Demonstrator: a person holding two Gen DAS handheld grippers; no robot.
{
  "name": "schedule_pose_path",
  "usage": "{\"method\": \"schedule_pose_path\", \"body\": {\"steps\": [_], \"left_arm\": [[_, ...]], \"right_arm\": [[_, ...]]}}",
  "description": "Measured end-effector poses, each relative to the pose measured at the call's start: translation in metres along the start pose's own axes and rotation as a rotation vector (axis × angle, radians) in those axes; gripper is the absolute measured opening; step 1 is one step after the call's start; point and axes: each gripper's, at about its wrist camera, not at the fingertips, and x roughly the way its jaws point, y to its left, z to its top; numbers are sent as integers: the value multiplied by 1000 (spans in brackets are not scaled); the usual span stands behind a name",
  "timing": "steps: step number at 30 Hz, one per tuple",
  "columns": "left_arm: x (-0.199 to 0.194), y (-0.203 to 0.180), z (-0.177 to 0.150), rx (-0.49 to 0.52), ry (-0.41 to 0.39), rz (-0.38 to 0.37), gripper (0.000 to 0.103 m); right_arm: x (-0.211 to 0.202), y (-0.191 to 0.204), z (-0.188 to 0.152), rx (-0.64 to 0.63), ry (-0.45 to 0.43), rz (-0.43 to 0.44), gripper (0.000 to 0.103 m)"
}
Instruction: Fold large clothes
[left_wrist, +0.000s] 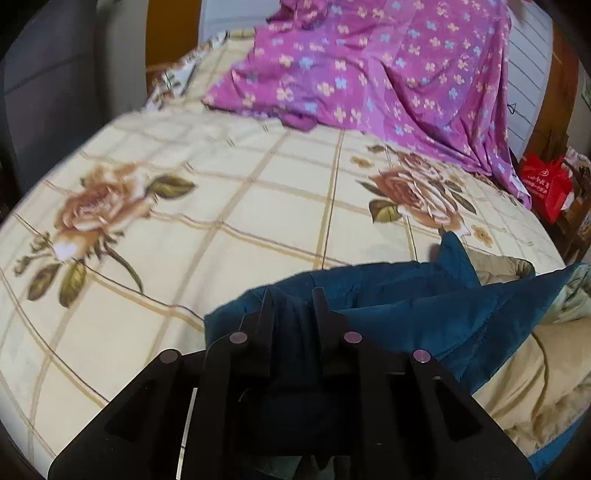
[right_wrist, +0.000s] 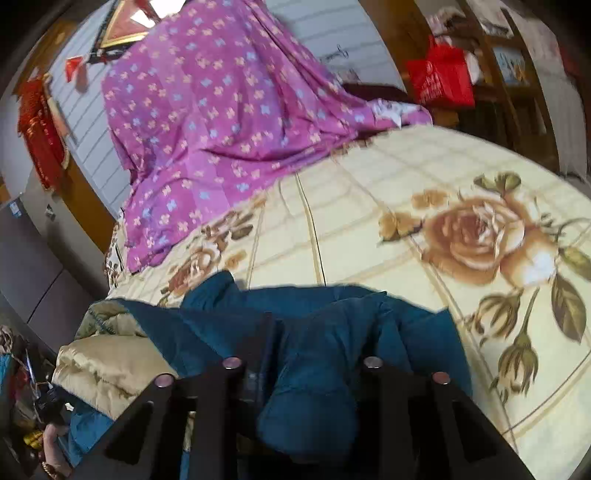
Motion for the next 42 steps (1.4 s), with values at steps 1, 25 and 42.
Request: {"method": "schedule_pose_path", "body": {"steps": [1,25,42], "left_arm": [[1,3,2,-16,25,-24,23],[-17,-78,22,197,22,-117,74],[54,-56,25,129,103,141,89]], "right_arm": [[-2,-1,-1,11,3,5,34],[-5,85,-2,-256,133,-64,81],[101,32,16,-207,270,-135,93]]}}
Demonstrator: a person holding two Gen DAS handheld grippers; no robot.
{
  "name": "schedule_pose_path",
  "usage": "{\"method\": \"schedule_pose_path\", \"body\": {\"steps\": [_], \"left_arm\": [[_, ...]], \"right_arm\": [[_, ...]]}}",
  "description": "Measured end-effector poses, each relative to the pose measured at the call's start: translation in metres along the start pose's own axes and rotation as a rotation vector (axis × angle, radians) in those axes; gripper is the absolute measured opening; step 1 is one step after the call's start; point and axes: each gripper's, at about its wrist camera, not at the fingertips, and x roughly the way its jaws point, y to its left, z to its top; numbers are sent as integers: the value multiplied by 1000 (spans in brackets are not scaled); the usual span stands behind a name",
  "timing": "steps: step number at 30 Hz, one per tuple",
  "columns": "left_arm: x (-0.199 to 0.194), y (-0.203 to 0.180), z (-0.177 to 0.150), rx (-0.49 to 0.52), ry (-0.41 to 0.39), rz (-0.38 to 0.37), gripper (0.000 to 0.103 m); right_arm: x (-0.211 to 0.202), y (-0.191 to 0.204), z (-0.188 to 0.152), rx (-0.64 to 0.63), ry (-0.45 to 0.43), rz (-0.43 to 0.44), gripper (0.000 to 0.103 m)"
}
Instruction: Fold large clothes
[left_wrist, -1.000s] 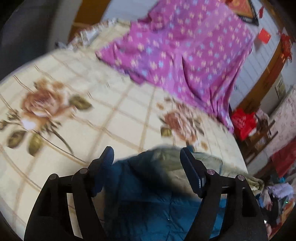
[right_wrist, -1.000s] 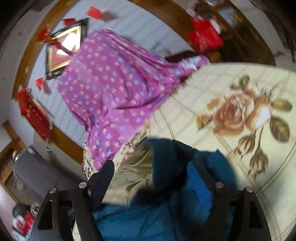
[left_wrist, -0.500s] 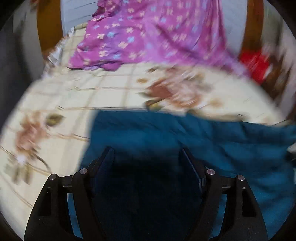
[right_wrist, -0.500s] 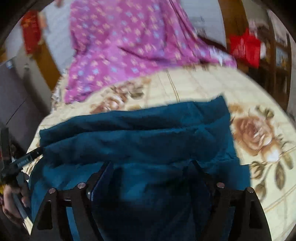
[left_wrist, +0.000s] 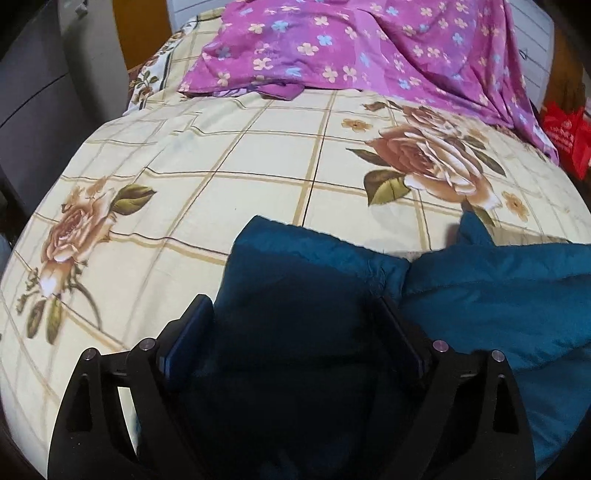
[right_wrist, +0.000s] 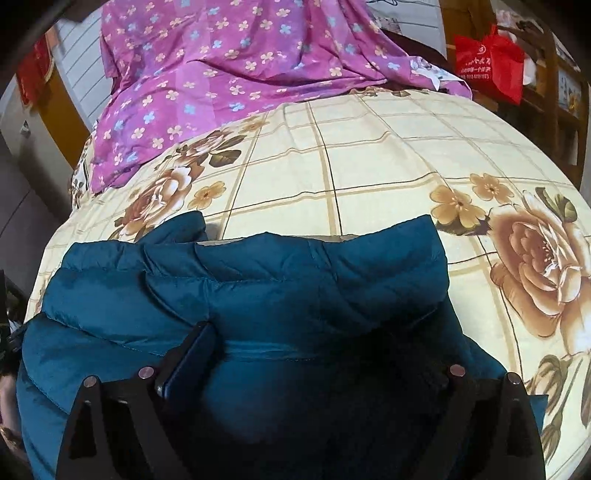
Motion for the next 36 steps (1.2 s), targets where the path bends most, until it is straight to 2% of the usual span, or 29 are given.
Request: {"method": "schedule_pose_path", "body": {"steps": [1,3,6,9,11,13,14,16,19,21,22,25,26,27,29,30,32,34,36], "left_arm": [[-10,3,0,-9,-17,-11,89],[-47,18,-3,-32,-73,-106,89],[-90,39,-20,-26,-119,-186,89],[-102,51,-52,2,-60,-254,89],[-93,48,-75,44,8,-232,89],[-78,41,-94,120,78,-137,89],[-80,44,-98,121,70,-132,89],[-96,66,-100,76,27,-174,89],[-111,114,-99,-14,-54,-202,89],[-100,136,-94,-59,-29,-207,89],[-95,140,-91,-70,-12,-224,89],[-78,133,-83,-75,34,-362,89],[-67,124,-80,-60,72,-418,89],[-58,114,-79,-36,111,-430,89],[-42,97,-75,26,162,-365,92],[-34,94,-70,25,184,-366,93],[-27,96,-63,-3,201,-389,94],[-14,98,-57,-25,251,-418,103],[-9,96,-52,-10,251,-444,103]], "right_arm": [[-4,1,-1,-6,5,-8,92],[-24,4,-4,-6,-1,-19,92],[-78,10,-22,-10,-101,36,92],[-116,26,-54,-31,-137,77,92],[-124,41,-84,-73,-130,141,92],[-108,53,-107,-151,-86,104,93],[-101,52,-114,-157,-64,84,93],[-112,45,-113,-98,-65,89,92],[-157,24,-109,-81,-175,93,93],[-176,9,-109,-110,-220,55,99],[-178,2,-107,-120,-216,47,99],[-165,-18,-106,-88,-130,62,99],[-158,-24,-107,-65,-111,86,99],[-153,-30,-108,-40,-101,102,99],[-141,-42,-111,13,-79,120,99],[-137,-48,-113,21,-71,123,99],[-125,-61,-113,19,-44,69,99],[-117,-71,-115,2,-15,12,100],[-108,-87,-117,16,3,96,100]]}}
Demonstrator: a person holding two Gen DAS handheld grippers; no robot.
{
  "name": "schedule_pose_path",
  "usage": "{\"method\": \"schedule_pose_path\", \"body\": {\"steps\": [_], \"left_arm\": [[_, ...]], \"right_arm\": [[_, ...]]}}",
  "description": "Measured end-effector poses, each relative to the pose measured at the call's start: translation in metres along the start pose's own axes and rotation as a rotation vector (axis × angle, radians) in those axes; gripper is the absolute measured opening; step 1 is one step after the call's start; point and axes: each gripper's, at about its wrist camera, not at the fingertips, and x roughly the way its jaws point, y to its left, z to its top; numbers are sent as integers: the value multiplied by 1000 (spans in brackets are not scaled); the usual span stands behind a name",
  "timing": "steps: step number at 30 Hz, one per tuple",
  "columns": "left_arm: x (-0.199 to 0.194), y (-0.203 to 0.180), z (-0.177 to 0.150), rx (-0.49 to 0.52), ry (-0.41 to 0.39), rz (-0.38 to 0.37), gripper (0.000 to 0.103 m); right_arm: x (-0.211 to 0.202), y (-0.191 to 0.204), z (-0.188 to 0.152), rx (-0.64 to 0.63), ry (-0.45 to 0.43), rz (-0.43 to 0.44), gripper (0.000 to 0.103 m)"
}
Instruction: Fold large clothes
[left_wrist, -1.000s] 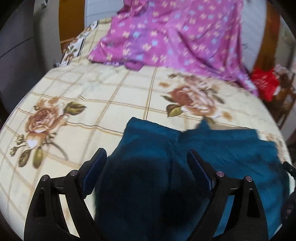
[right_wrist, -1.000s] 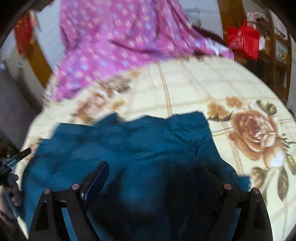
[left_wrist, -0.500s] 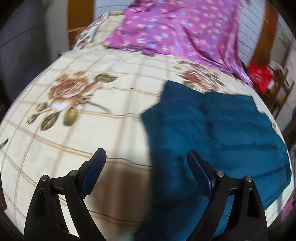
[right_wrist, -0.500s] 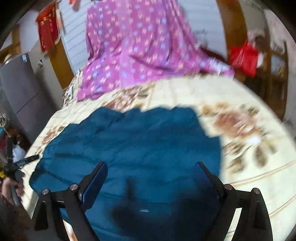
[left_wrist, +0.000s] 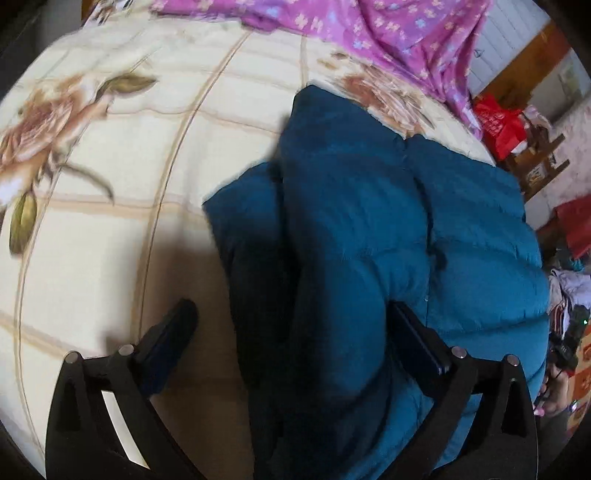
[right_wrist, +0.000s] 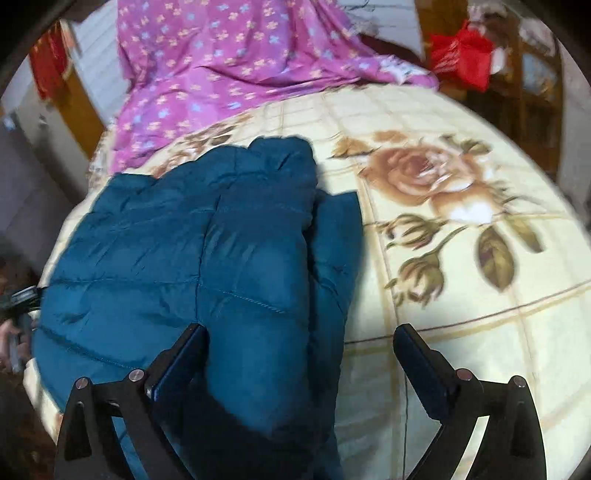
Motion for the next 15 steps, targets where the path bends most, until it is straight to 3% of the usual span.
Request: {"method": "schedule_pose_path", "body": {"steps": [4,8,9,10,12,14,15], "left_arm": [[4,-8,11,46,13,-41,103],[11,-15,19,85,17,-83,102],[12,-18,21,88,5,-74,95],[12,-19,21,88,-10,-80,74],[7,-26,18,78,-54,-88,50],[3,-35,9,102,-85,-50,37],[-1,-41,6,111,-105,-24,29]], "right_arm": [[10,-25,1,63,19,125,103],[20,-33,15,19,9,279,103],[23,-33,18,4,19,323,103],[28,-33,22,-15,32,381,103],[37,-27,27,-67,49,443,103],[44,-17,33,-126,49,440,100],[44,-15,35,-131,45,431,91]]}}
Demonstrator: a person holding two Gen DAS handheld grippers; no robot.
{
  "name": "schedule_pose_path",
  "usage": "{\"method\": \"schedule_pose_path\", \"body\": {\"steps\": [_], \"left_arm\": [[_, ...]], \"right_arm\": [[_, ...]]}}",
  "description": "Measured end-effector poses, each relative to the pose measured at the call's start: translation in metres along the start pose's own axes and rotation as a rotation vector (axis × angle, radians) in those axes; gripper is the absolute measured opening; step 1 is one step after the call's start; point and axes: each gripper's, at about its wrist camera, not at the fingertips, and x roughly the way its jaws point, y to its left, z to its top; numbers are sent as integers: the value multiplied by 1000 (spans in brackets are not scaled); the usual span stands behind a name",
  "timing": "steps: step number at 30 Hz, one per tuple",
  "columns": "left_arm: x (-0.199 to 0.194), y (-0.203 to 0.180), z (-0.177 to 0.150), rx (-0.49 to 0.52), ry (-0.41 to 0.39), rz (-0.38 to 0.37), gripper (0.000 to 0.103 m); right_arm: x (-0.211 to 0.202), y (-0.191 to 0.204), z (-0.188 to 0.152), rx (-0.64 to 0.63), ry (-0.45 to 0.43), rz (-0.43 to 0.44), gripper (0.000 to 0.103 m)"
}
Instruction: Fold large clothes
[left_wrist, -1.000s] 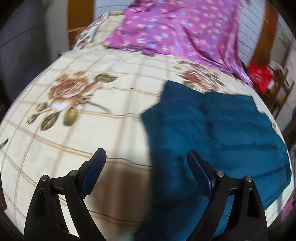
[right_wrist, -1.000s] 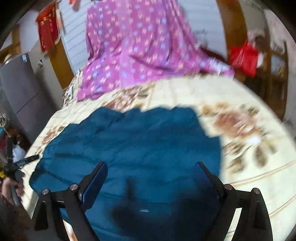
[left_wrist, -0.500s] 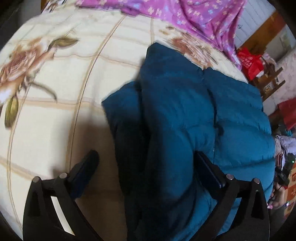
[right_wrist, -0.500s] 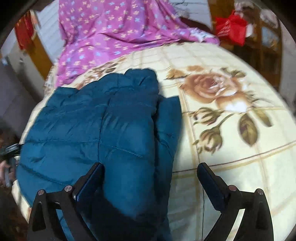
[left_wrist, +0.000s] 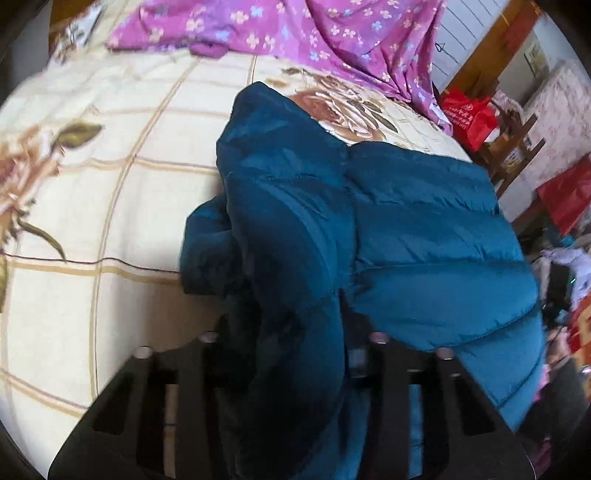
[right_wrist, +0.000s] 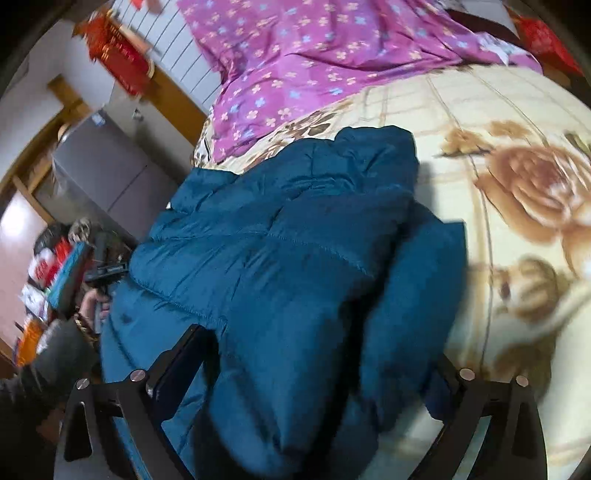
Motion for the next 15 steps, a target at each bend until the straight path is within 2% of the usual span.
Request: {"method": "schedule_pose_path", "body": {"steps": [1,2,3,4,7,15], "left_arm": [[-3,-4,-1,2,-13,14,22],[-9,-8,-3,3,-34,29,20],[-16,-13,-4,7,-54,45,17],[-20,-17,-5,13,-64,54,16],[-41,-29,-10,17,-95,58,15],[-101,-67,-37,18,-84,-64,15]], "right_arm": [[2,1,2,-2,5,-10,75],[1,5,2,-4,6,-6,68],[-1,10,3,-27,-7,-20,53],[-7,19,2,-61,-19,-38,42],[-25,45,0,-118,-36,-98,32],[-101,99,-9,-190,-82,-173,30]]}}
